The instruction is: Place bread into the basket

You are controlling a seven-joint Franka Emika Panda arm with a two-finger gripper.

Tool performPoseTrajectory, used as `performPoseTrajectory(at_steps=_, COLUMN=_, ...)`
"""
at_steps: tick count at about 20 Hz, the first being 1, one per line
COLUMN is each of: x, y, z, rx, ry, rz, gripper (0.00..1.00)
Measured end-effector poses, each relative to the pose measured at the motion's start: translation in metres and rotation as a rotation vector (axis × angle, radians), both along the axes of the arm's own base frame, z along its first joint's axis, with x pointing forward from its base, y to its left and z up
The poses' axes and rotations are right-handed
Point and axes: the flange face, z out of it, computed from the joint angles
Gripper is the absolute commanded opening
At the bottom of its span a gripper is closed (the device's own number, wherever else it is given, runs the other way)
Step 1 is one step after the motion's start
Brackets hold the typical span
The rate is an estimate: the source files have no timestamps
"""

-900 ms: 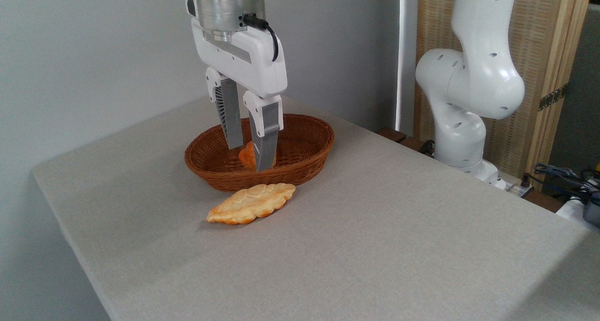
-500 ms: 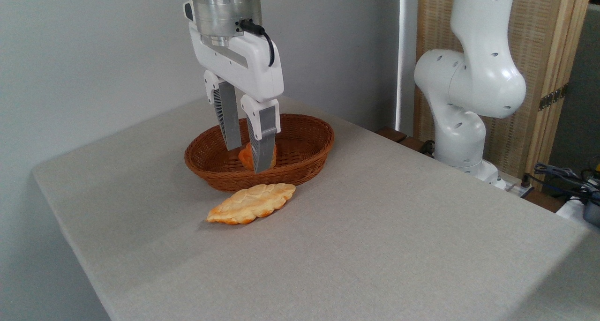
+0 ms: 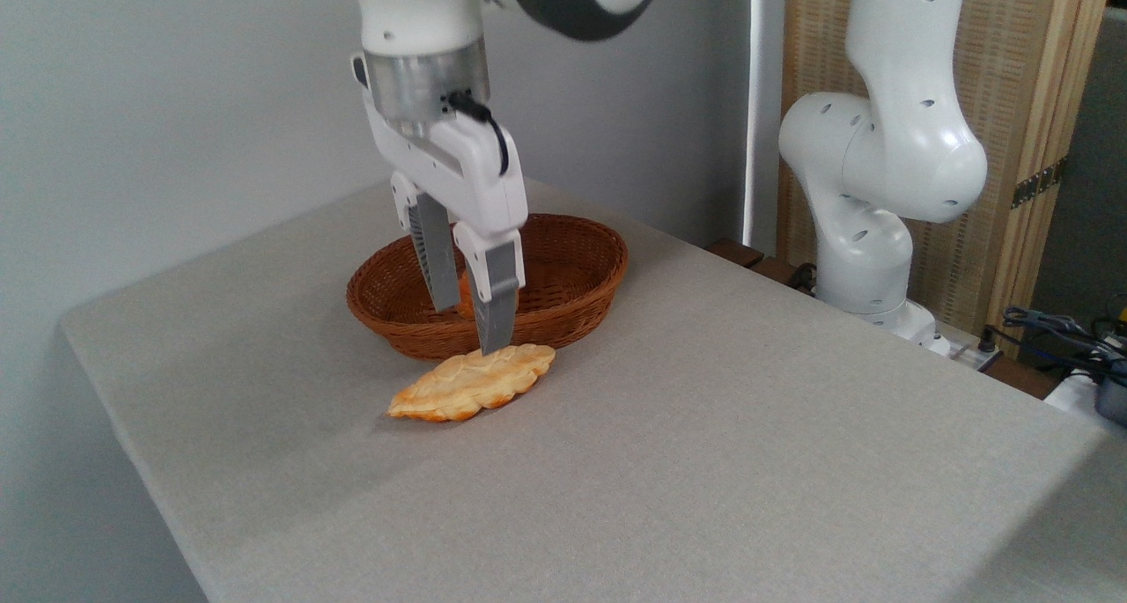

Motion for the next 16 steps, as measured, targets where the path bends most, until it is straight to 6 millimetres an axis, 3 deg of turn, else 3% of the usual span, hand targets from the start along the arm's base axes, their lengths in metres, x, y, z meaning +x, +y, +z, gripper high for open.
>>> performPoseTrajectory(at_steps=5, x=0.002, y=-0.017, z=-0.034, rx=-0.023, ry=0.025, rz=-0.019, gripper=1.00)
performPoseTrajectory(at_steps=16, x=0.034, y=-0.056, z=-0.116, rx=-0.071, ry=0.044, rz=-0.035, gripper=1.00)
